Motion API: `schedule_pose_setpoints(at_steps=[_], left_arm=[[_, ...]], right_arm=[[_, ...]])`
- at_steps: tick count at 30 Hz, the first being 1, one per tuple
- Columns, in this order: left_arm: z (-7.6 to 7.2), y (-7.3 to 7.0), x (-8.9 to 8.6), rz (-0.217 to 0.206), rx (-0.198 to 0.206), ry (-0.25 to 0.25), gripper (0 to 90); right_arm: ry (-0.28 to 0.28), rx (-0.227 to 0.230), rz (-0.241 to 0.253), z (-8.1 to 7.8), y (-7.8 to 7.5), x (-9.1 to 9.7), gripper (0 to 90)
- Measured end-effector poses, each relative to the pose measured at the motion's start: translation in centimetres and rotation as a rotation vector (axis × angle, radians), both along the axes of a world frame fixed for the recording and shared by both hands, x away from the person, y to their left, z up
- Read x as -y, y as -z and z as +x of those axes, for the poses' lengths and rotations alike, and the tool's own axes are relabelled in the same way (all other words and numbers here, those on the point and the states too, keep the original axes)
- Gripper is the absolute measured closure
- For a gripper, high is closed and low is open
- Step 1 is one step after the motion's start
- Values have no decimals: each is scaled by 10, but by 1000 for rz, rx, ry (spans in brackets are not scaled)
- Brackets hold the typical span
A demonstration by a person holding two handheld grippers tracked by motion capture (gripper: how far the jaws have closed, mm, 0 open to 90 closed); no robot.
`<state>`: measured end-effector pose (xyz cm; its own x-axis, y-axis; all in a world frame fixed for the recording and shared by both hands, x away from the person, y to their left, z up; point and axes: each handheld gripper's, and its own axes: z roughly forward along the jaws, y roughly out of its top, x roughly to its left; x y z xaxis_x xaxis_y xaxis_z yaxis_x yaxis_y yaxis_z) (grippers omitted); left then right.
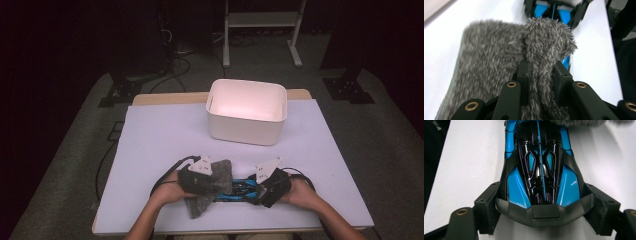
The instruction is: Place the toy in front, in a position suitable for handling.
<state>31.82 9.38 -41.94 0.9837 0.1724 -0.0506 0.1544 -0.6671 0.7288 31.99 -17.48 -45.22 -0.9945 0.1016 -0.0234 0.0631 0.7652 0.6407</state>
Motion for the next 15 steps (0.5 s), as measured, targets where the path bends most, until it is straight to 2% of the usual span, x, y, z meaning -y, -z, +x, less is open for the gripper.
schedule_pose_setpoints(at_steps=[3,5,7,12,15], left_arm=[[0,-1,5,15,13,12,721],[1,1,6,19,5,11,721],[1,2,2,12,-2,5,721],[1,5,-16,58,4,-8,718],[1,6,-23,51,-7,-32,717]], right_arm=[[-10,-10,-3,3,0,-5,229],[-3,-21,13,3,1,-10,229],[-1,-20,15,3,2,-10,229],[8,-9,16,1,2,-9,228],[12,-4,26,0,3,-8,228]])
